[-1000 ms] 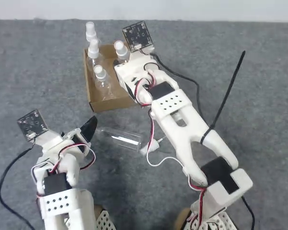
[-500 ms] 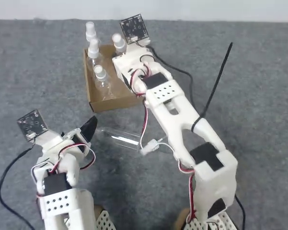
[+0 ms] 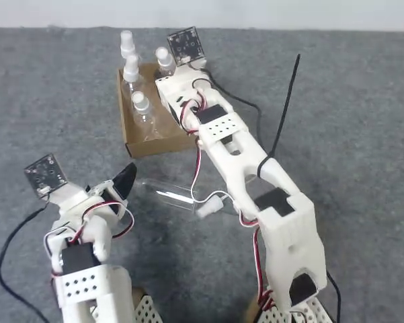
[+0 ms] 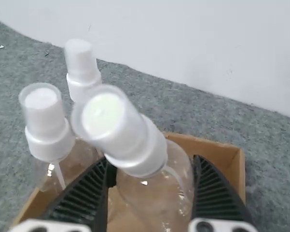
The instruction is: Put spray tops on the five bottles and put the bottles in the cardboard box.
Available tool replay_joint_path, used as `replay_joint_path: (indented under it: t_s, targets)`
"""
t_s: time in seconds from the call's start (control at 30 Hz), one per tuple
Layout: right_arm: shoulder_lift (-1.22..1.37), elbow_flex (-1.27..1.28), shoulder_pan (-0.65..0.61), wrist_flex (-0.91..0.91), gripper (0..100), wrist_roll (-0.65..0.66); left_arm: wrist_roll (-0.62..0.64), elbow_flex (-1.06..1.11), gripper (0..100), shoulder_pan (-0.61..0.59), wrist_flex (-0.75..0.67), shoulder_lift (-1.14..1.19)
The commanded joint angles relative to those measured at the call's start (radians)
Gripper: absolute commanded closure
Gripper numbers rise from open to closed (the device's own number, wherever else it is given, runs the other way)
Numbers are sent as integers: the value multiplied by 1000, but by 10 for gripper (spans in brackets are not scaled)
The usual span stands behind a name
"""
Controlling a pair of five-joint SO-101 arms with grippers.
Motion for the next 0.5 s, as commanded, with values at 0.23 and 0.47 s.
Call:
replay_joint_path:
  t_s: [0.23, 0.47]
  targets:
    - [33, -77, 64, -61, 871, -120, -2, -10, 622, 2, -29, -12]
    - [87, -77, 64, -193, 871, -121, -2, -10, 622, 2, -28, -12]
